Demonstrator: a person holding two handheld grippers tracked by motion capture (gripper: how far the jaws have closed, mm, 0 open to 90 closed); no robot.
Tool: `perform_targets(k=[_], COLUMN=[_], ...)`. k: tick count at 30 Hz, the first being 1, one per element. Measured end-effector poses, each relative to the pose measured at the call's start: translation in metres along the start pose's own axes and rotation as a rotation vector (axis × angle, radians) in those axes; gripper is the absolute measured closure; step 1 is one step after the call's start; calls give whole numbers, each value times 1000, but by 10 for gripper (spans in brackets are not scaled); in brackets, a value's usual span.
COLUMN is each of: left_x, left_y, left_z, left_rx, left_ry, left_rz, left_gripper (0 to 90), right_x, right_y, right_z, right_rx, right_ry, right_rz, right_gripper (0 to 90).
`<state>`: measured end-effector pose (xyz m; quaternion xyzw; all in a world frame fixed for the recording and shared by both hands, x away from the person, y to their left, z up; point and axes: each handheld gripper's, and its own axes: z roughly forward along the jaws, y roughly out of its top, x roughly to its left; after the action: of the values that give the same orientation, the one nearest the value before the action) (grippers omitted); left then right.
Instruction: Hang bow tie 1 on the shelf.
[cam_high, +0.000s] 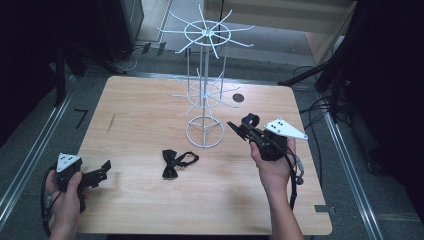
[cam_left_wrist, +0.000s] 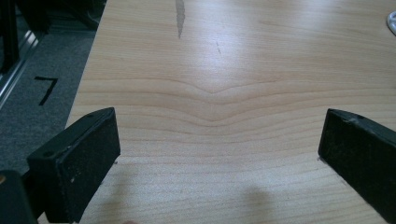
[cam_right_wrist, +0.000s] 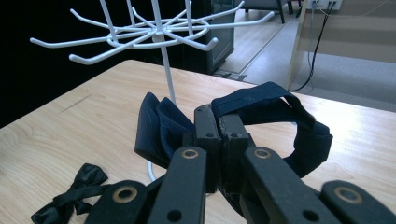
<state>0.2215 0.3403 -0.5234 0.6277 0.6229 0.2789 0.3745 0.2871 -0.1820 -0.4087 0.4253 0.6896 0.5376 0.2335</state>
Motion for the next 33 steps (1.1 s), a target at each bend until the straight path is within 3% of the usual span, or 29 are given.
perform_targets(k=[33], left_x=[0], left_y=[0], left_z=[0], left_rx=[-2], left_ry=[0], left_rz=[-6], left_gripper=[0], right_x=[14], right_y=[27], right_z=[9], right_rx=[-25], right_ry=[22], right_rz=[-53], right_gripper=[898])
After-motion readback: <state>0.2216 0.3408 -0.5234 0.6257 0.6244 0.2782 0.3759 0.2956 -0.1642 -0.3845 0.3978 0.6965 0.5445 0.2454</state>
